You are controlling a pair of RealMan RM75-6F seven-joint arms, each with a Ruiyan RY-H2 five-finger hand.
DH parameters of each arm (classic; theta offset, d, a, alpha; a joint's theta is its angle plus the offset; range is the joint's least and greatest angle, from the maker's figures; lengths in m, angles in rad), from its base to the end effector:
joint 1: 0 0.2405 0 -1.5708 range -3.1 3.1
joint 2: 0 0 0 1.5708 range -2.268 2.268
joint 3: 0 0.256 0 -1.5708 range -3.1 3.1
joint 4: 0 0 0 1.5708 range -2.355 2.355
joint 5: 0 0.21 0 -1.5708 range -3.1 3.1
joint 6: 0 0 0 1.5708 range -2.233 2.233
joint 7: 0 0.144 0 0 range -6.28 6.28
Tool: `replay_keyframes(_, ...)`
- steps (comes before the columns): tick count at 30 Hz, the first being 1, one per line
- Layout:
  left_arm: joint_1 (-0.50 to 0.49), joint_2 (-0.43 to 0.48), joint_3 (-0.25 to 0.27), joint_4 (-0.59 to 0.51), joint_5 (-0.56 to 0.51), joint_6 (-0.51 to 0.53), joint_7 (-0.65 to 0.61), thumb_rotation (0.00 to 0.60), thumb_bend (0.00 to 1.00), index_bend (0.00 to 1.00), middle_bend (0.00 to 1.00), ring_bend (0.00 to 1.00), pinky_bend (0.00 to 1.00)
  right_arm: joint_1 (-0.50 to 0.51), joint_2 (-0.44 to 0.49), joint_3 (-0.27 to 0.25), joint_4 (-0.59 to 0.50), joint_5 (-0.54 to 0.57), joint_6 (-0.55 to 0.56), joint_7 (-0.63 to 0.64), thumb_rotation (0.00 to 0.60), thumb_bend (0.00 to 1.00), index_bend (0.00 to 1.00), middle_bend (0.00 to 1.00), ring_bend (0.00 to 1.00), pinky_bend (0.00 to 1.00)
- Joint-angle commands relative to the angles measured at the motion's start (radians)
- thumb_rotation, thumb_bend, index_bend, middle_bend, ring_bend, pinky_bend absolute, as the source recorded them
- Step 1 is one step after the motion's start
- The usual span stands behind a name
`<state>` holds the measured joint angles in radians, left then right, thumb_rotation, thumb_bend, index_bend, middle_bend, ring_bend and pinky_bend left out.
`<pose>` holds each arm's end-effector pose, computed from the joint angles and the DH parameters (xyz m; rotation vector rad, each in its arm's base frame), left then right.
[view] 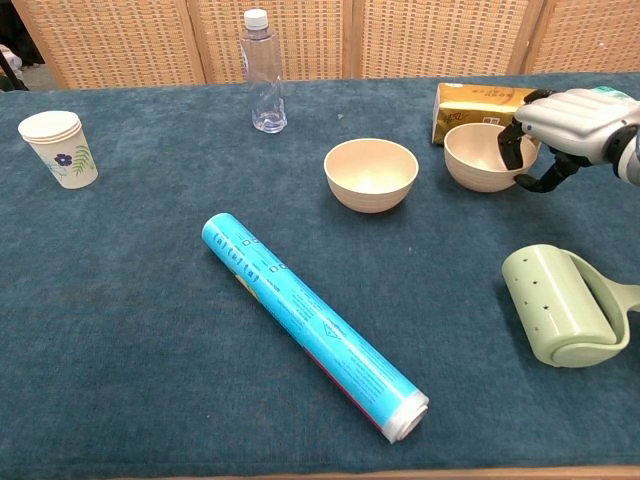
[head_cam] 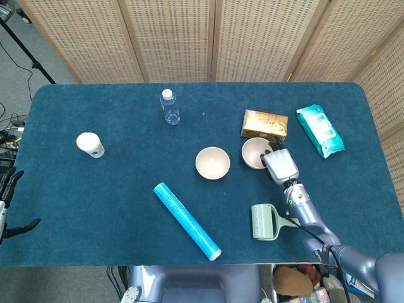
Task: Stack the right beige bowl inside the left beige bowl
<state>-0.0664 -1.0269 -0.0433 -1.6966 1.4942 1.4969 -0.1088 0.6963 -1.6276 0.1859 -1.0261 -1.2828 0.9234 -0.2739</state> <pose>-0.3045 0.1732 0.1813 -1.3311 -0.9878 -0.9734 -0.2285 -0.3892 0.0034 1.7927 -0.6759 0.7150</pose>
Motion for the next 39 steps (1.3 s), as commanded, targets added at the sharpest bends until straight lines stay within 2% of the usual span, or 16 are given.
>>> replay_keyframes(1,0.000,0.000,0.001,0.000,0.002,0.000,0.001,0.600,0.00,0.00,0.00,0.00,0.06,-0.003,-0.007,-0.008,0.018,-0.022,0.022,0.024,0.600,0.48,0.63,0.51,0.21,0.00)
replay_keyframes(9,0.002,0.001,0.002,0.001,0.004,0.003,-0.003,0.600,0.00,0.00,0.00,0.00,0.06,-0.013,-0.006,-0.028,0.027,-0.080,0.088,0.073,0.600,0.48,0.66,0.53,0.22,0.00)
replay_keyframes(16,0.001,0.003,0.003,0.000,0.006,0.002,-0.008,0.600,0.00,0.00,0.00,0.00,0.06,-0.021,0.050,-0.036,-0.082,-0.156,0.186,0.064,0.600,0.48,0.66,0.54,0.24,0.00)
replay_keyframes(20,0.002,0.006,0.004,-0.001,0.010,0.003,-0.015,0.600,0.00,0.00,0.00,0.00,0.06,-0.011,0.090,-0.029,-0.205,-0.174,0.202,0.004,0.600,0.49,0.66,0.54,0.24,0.00)
replay_keyframes(23,0.002,0.009,0.006,-0.001,0.015,0.002,-0.022,0.600,0.00,0.00,0.00,0.00,0.06,0.015,0.109,-0.014,-0.319,-0.162,0.172,-0.063,0.600,0.49,0.66,0.54,0.24,0.00)
replay_keyframes(27,0.001,0.014,0.008,0.000,0.020,0.001,-0.037,0.600,0.00,0.00,0.00,0.00,0.06,0.058,0.094,0.008,-0.401,-0.131,0.126,-0.185,0.600,0.48,0.66,0.54,0.24,0.00)
replay_keyframes(34,0.002,0.023,0.011,0.006,0.027,0.002,-0.066,0.600,0.00,0.00,0.00,0.00,0.06,0.121,0.018,0.047,-0.412,-0.040,0.077,-0.360,0.600,0.48,0.66,0.54,0.24,0.00)
replay_keyframes(39,0.000,0.027,0.014,0.009,0.033,-0.002,-0.079,0.600,0.00,0.00,0.00,0.00,0.06,0.134,-0.014,0.046,-0.384,0.003,0.074,-0.415,0.600,0.49,0.66,0.54,0.24,0.00)
